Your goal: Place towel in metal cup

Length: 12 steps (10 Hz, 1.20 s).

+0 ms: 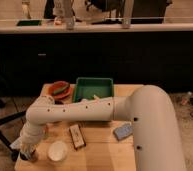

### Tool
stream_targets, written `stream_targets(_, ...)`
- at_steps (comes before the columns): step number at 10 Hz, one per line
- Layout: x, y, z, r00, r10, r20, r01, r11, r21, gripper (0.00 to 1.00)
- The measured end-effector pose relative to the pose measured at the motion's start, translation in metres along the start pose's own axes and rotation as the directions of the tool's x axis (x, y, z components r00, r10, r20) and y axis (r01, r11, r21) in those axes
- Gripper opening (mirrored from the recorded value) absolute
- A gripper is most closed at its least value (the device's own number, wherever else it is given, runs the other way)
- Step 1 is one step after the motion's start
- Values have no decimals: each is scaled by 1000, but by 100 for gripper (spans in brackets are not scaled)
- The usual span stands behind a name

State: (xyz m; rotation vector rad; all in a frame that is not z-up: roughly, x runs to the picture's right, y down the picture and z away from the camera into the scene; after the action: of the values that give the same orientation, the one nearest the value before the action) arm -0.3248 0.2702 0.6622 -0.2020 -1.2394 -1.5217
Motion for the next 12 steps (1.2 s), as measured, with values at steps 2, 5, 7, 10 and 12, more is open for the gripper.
stream_targets(2, 0, 0, 0, 1000, 1, 1, -1, 1000, 0, 3)
stream_targets(5, 0, 0, 0, 1000, 1, 1, -1, 1000, 0, 3)
stream_targets(7, 0, 0, 0, 1000, 1, 0, -1, 1000, 0, 3)
stream_targets(10, 0, 0, 0, 1000, 2, 0, -2, 1000, 1, 1)
stream_targets(12, 0, 1, 0, 1000, 2, 0, -2, 1000, 1, 10)
